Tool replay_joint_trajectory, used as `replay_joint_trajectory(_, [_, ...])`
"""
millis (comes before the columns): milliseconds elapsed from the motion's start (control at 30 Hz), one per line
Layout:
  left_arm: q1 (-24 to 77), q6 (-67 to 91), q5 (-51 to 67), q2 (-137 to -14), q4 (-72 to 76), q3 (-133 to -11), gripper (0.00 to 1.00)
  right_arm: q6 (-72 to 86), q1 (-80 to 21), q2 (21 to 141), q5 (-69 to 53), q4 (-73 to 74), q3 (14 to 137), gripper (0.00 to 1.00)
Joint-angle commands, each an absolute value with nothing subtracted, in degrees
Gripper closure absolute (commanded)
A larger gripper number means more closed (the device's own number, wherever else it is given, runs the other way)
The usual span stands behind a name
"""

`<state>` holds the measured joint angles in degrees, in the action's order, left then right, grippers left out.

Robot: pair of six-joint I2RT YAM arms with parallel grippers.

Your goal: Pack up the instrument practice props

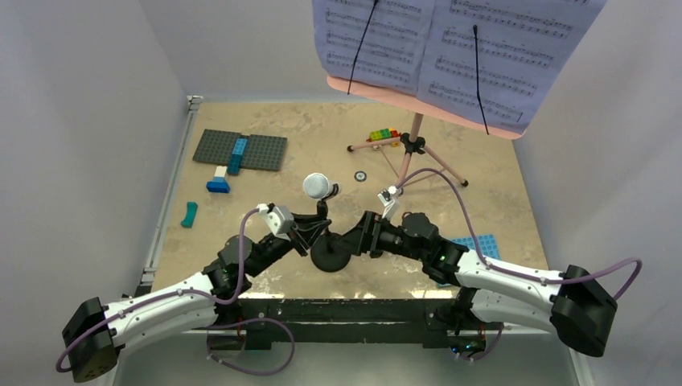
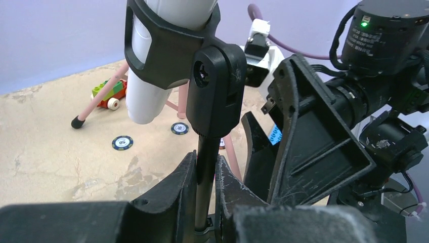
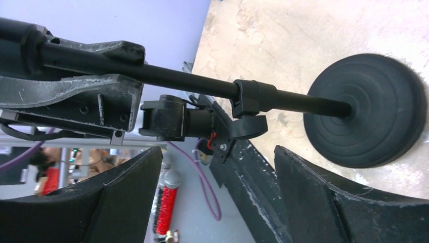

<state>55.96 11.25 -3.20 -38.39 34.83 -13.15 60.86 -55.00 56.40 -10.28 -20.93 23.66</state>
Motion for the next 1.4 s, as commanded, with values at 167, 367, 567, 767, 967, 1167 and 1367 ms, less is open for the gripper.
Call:
replay_joint_trajectory(167, [57.1,11.9,-3.0,-37.2,33.5,-10.7,1.0,71.8,-53.0,62.6,-15.3,-32.5,22.9,0.25])
replay_joint_trajectory(367, [57.3,11.5,-4.1,-35.8,33.9,-10.0,1.0,74.9,-52.6,65.7,-15.5,-35.5,22.2,0.3])
replay_joint_trajectory(567, [57.6,11.2,-4.0,-35.8,34.0,-9.9,1.0,76.7,-51.7,69.5,-16.1,-39.0,22.4,0.37])
replay_joint_trajectory(767, [57.9,10.8,-4.1,-35.6,33.5,-9.9,1.0,76.8,-51.6,71.3,-15.4,-40.7,22.9,0.5])
replay_joint_trajectory(967, [58.1,10.6,-4.5,-35.8,33.4,-9.8,1.0,75.7,-51.2,71.6,-15.8,-41.4,23.5,0.69])
replay_joint_trajectory(1167, [58.4,10.5,-4.8,-36.8,33.4,-10.0,1.0,75.5,-51.0,72.3,-17.6,-43.5,23.9,0.91])
replay_joint_trajectory(1367, [58.8,10.3,-5.9,-37.7,32.4,-10.5,1.0,70.5,-51.0,71.4,-18.4,-41.9,25.5,1.0])
